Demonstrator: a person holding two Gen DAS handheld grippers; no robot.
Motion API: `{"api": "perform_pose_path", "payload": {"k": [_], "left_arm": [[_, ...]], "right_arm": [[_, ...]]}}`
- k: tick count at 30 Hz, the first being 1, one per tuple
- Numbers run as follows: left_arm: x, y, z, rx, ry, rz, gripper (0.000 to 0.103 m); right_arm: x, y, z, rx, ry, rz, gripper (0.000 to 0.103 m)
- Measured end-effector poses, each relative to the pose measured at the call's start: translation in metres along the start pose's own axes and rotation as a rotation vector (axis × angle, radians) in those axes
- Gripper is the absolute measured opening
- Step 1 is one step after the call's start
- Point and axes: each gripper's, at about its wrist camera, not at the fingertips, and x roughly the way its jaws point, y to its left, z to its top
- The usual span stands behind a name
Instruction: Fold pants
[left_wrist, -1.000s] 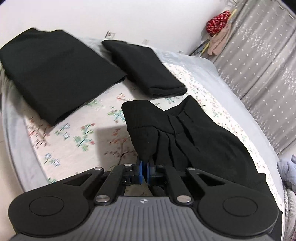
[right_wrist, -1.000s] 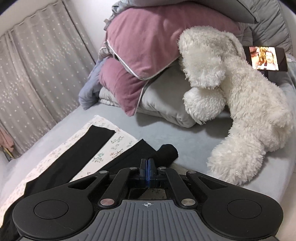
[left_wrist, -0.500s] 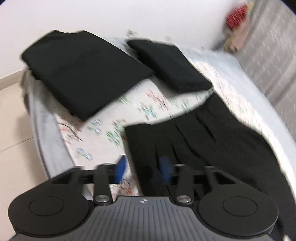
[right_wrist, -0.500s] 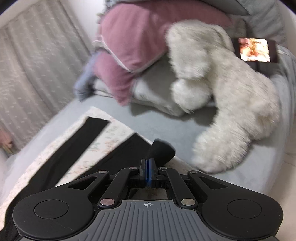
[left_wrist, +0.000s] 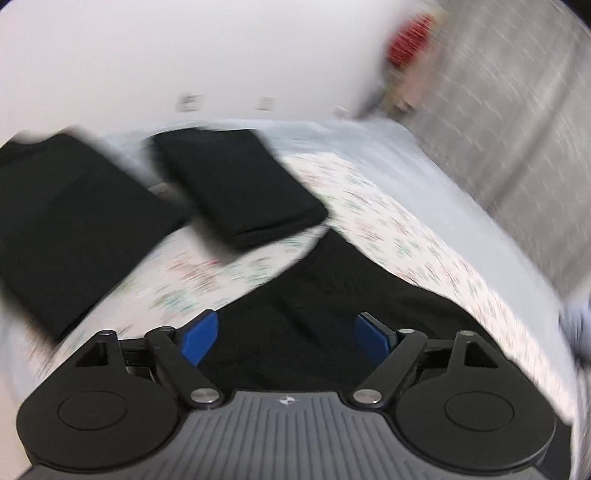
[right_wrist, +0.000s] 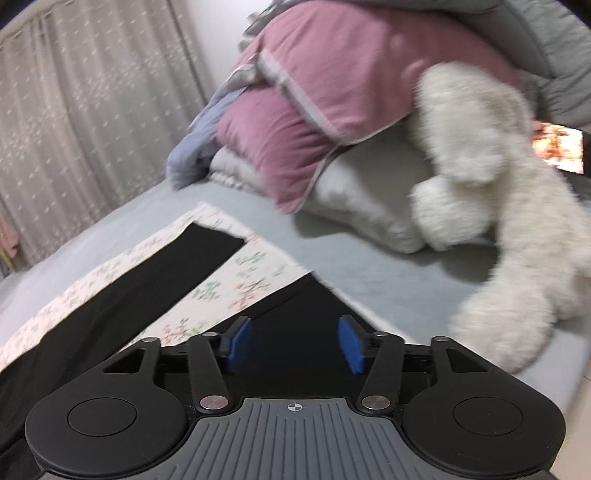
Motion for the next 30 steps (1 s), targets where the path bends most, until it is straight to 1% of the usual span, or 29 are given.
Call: {"api": "perform_pose_path", "payload": {"k": [2,4,6,7,9,11,14,16,18,19,20,23,24,25,26,27,28,29,30], "left_arm": [[0.023,-0.025,0.016,0.096,0.037,-0.025,0.099],[0.054,-0.042,0.032,0.173,0.082,-0.036,0.1],[0.088,-0.055,0.048,0.256,0.129,-0.016,0.1],[0.099,-0.056,0.052,0.276,0.142,0.002,0.1],[0.127,-0.06,0.064,0.304,0.17,0.025,0.101],[0.153,-0.058,0.07,0.303,0.179,0.04,0.102],[0.183,-0.06,0.067,0.286,0.18,0.041,0.102],[0.198,-0.066,0.064,0.305,0.173,0.048,0.102],[0.213,-0.078,0.061,0.351,0.161,0.08,0.102],[0.212,-0.085,0.059,0.372,0.156,0.092,0.102],[0.218,-0.089,0.058,0.391,0.153,0.103,0.102],[0.235,-0.099,0.054,0.421,0.155,0.121,0.101],[0.241,-0.102,0.051,0.436,0.162,0.146,0.1],[0.246,-0.104,0.05,0.451,0.169,0.181,0.09],[0.251,-0.106,0.048,0.462,0.174,0.213,0.078],[0.252,-0.105,0.047,0.45,0.16,0.209,0.071],[0.253,-0.104,0.047,0.43,0.147,0.202,0.051],[0.253,-0.105,0.046,0.423,0.137,0.208,0.04],[0.253,-0.107,0.045,0.444,0.126,0.224,0.033]], "right_arm": [[0.018,0.008,-0.002,-0.027,0.051,0.02,0.053],[0.03,0.013,-0.004,-0.048,0.077,0.017,0.053],[0.038,0.013,-0.001,-0.047,0.09,0.008,0.053],[0.043,0.011,0.002,-0.037,0.097,0.007,0.057],[0.05,0.009,0.005,-0.018,0.113,0.01,0.061],[0.06,0.009,0.01,-0.004,0.131,0.019,0.061],[0.082,0.02,0.021,-0.019,0.157,0.047,0.061],[0.104,0.033,0.035,-0.045,0.176,0.059,0.061],[0.129,0.047,0.054,-0.065,0.186,0.081,0.061],[0.141,0.051,0.064,-0.057,0.185,0.091,0.061],[0.153,0.053,0.073,-0.044,0.18,0.095,0.061],[0.199,0.062,0.097,-0.027,0.182,0.056,0.061],[0.216,0.065,0.102,-0.024,0.195,0.038,0.061],[0.232,0.066,0.105,-0.011,0.209,0.028,0.061],[0.245,0.067,0.107,0.008,0.224,0.026,0.061],[0.257,0.068,0.109,0.03,0.238,0.033,0.059],[0.266,0.07,0.108,0.042,0.245,0.046,0.047],[0.273,0.074,0.106,0.031,0.243,0.058,0.038],[0.278,0.082,0.104,-0.02,0.24,0.038,0.015]]}}
